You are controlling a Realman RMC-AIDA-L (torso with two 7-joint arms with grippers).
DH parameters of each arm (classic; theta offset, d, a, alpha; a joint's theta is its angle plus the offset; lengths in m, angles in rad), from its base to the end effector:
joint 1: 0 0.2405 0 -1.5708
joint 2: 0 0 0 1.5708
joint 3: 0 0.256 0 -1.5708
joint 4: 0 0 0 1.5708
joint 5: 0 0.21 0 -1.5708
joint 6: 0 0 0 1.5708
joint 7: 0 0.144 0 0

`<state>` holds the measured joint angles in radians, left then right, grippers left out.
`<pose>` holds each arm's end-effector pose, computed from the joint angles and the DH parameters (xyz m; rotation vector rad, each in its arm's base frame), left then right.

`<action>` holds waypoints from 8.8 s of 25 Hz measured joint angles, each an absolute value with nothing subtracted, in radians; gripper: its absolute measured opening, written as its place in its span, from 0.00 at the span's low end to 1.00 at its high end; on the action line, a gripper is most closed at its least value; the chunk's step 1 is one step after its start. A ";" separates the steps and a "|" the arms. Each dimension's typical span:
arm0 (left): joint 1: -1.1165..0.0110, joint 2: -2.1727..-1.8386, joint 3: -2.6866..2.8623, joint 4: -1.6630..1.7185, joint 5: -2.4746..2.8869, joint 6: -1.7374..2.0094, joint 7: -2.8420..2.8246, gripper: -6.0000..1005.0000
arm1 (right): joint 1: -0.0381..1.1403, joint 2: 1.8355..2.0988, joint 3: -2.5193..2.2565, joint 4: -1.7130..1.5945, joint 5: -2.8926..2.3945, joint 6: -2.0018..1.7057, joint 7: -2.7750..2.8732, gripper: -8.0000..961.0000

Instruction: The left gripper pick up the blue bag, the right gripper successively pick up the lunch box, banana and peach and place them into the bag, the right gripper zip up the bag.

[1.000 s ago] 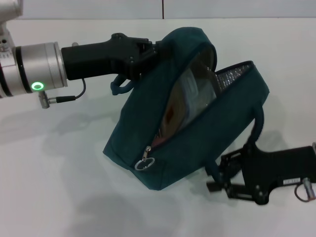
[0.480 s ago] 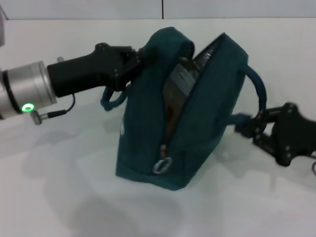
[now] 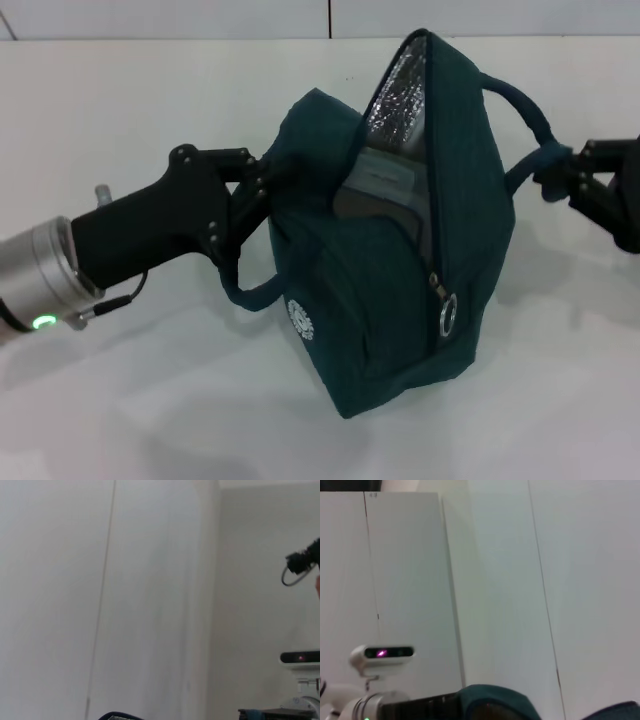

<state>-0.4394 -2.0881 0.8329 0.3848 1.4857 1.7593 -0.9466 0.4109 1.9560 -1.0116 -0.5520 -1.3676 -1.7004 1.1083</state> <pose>-0.2432 0.2843 -0.0117 -2.4768 -0.3040 -1.3188 0.2532 0.3067 0.0403 -2.5703 0.2636 1.1415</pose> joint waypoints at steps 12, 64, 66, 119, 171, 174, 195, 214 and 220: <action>-0.436 -2.092 0.843 0.255 1.456 1.733 -0.765 0.10 | 0.401 1.962 -1.013 -0.546 -1.397 -1.693 1.134 0.10; -0.493 -2.101 0.883 0.204 1.424 1.678 -0.715 0.26 | 0.484 2.023 -1.131 -0.399 -1.666 -1.727 0.983 0.54; -0.494 -2.101 0.885 0.203 1.424 1.679 -0.713 0.27 | 0.481 2.023 -1.130 -0.396 -1.645 -1.716 0.962 0.46; -0.391 -2.096 1.188 0.021 1.346 1.647 -0.659 0.73 | 0.487 2.025 -1.077 -0.365 -1.417 -1.794 0.566 0.03; -0.391 -2.093 1.160 0.121 1.300 1.576 -0.808 0.70 | 0.626 2.028 -1.363 -0.283 -1.059 -1.708 0.536 0.03; -0.391 -2.092 1.161 0.123 1.300 1.583 -0.810 0.70 | 0.627 2.028 -1.364 -0.279 -1.058 -1.691 0.520 0.03; -0.419 -2.094 1.162 0.112 1.218 1.624 -0.851 0.69 | 0.617 2.028 -1.369 -0.277 -0.995 -1.653 0.474 0.03; -0.426 -2.108 1.154 0.035 1.102 1.574 -0.800 0.42 | 0.616 2.028 -1.393 -0.277 -0.994 -1.648 0.465 0.03; -0.428 -2.107 1.158 -0.001 1.037 1.565 -0.783 0.41 | 0.614 2.028 -1.401 -0.274 -0.992 -1.650 0.465 0.03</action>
